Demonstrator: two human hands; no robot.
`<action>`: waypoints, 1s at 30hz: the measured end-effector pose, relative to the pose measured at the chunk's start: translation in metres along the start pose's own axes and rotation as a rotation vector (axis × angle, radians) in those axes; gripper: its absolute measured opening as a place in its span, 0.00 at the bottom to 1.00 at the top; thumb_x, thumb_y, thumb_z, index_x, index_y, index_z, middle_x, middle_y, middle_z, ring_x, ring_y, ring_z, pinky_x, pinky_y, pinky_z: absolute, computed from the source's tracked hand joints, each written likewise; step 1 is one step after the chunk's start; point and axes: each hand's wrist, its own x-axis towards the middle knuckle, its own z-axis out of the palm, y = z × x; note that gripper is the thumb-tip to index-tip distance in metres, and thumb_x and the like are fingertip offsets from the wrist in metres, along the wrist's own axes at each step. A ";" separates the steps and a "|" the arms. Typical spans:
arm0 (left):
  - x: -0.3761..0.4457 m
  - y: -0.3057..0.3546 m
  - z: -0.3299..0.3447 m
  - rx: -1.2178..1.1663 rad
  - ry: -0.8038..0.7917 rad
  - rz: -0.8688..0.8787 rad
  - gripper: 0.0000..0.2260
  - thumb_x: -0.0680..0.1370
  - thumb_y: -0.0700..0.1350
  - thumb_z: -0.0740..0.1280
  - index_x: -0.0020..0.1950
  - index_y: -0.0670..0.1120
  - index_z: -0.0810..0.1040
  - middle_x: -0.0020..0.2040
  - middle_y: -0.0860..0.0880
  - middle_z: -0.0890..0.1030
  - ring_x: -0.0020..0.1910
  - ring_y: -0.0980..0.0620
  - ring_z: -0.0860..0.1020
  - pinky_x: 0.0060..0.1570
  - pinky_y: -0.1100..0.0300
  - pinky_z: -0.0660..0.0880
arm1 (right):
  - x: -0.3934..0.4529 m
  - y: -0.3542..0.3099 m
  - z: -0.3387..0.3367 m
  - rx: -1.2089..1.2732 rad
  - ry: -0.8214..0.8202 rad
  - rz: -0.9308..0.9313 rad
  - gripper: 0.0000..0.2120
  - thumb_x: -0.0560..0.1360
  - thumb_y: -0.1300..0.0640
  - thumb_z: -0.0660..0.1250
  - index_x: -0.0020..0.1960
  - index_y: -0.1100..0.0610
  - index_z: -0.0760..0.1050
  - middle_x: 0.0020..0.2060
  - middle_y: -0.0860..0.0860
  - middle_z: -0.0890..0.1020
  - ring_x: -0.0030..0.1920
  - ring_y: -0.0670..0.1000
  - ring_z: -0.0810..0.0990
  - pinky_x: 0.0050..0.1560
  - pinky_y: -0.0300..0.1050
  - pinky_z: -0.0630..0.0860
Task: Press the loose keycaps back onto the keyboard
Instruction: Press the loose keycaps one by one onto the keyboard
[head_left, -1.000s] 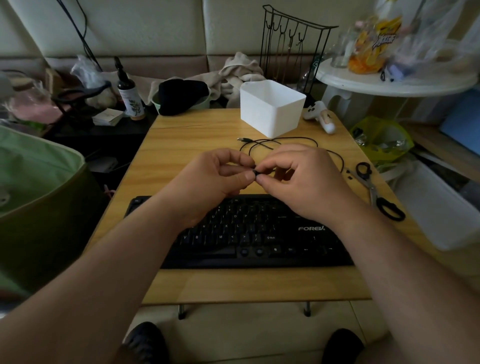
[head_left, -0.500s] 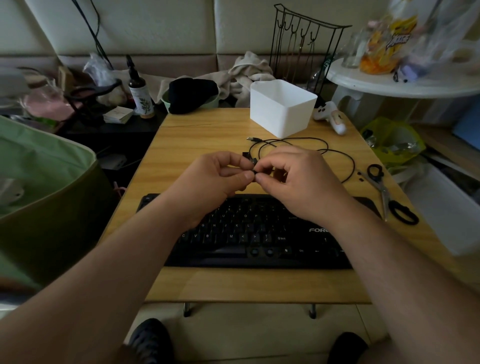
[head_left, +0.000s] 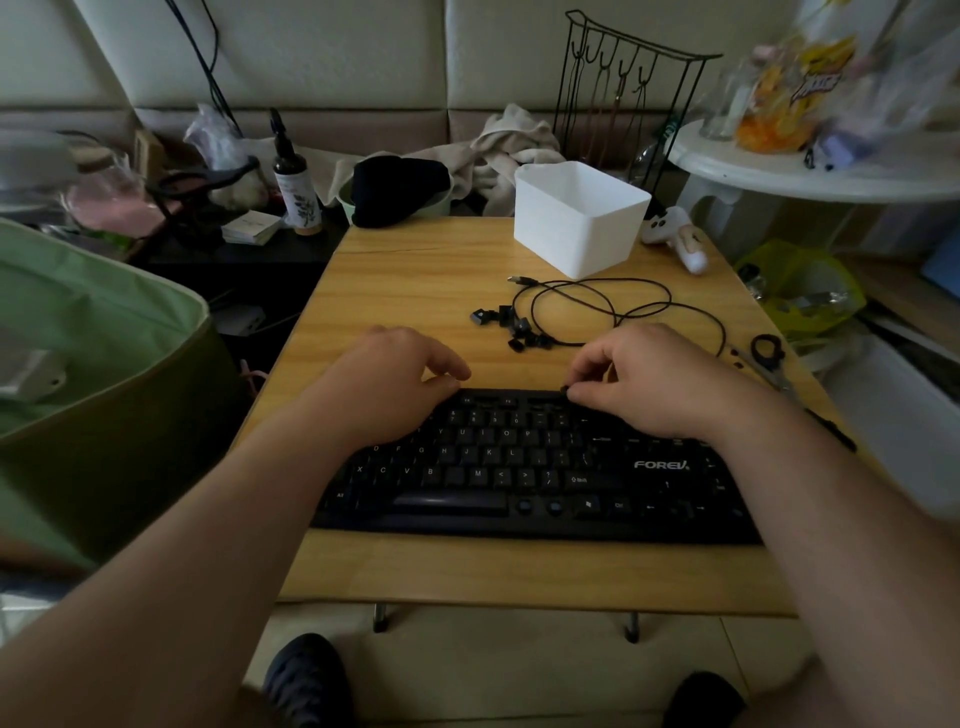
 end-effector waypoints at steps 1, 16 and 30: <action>0.000 0.000 -0.001 0.013 -0.011 -0.001 0.10 0.84 0.53 0.65 0.63 0.62 0.82 0.63 0.57 0.80 0.66 0.52 0.73 0.67 0.49 0.72 | 0.000 -0.001 -0.001 -0.014 -0.016 -0.001 0.02 0.78 0.48 0.73 0.50 0.43 0.84 0.44 0.38 0.80 0.46 0.39 0.76 0.40 0.35 0.70; 0.003 0.016 0.021 -0.026 0.064 0.119 0.12 0.83 0.53 0.67 0.66 0.61 0.81 0.62 0.57 0.81 0.62 0.53 0.75 0.65 0.55 0.71 | 0.008 -0.025 0.001 -0.185 -0.071 -0.001 0.03 0.76 0.51 0.73 0.48 0.45 0.84 0.43 0.39 0.81 0.45 0.43 0.79 0.48 0.48 0.82; -0.004 0.044 0.041 0.154 0.055 0.265 0.17 0.84 0.53 0.60 0.70 0.67 0.77 0.67 0.59 0.76 0.69 0.46 0.67 0.69 0.45 0.67 | 0.015 -0.035 0.005 -0.254 -0.070 0.082 0.09 0.73 0.57 0.74 0.37 0.45 0.82 0.41 0.44 0.81 0.42 0.48 0.80 0.41 0.45 0.81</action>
